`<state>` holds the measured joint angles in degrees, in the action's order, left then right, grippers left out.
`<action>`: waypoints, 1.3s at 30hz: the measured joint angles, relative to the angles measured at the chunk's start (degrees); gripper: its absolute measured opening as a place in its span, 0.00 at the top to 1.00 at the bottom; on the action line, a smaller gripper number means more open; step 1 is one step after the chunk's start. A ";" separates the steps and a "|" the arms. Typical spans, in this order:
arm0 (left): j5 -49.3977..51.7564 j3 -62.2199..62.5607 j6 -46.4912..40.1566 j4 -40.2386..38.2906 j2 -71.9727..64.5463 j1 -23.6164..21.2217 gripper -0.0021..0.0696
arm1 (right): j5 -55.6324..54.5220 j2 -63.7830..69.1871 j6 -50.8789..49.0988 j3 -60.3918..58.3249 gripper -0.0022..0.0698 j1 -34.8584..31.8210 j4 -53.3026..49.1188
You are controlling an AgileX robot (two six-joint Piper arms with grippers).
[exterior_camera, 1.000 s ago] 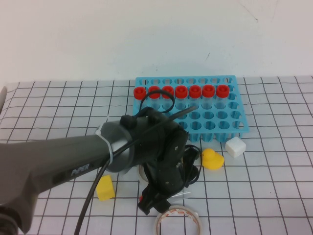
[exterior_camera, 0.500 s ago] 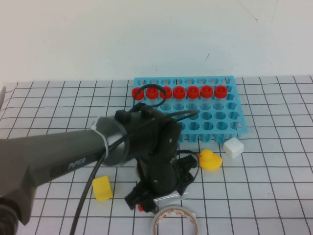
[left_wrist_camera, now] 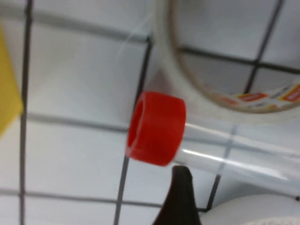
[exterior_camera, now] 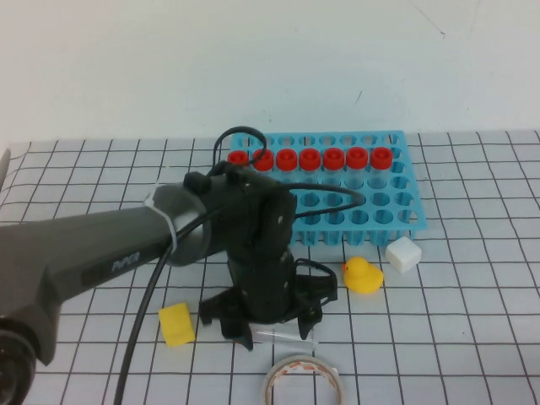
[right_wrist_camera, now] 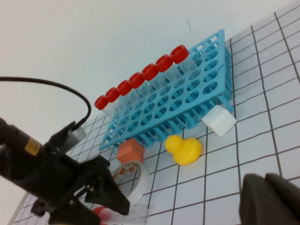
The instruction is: Place the test tubes
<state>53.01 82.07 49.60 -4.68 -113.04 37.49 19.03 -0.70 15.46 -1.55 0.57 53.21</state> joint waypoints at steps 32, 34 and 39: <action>16.39 12.24 5.73 2.55 -1.12 0.00 0.46 | 0.00 0.00 0.83 0.00 0.97 0.00 0.00; 16.39 12.24 10.41 2.55 -1.25 0.00 0.46 | 0.00 0.00 0.83 0.00 0.97 0.00 0.00; 16.39 12.24 22.79 2.01 -2.78 0.36 0.46 | 0.00 0.00 0.95 0.00 0.97 0.00 0.00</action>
<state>69.41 94.31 72.40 -2.68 -115.83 37.85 19.03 -0.70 16.41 -1.55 0.57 53.21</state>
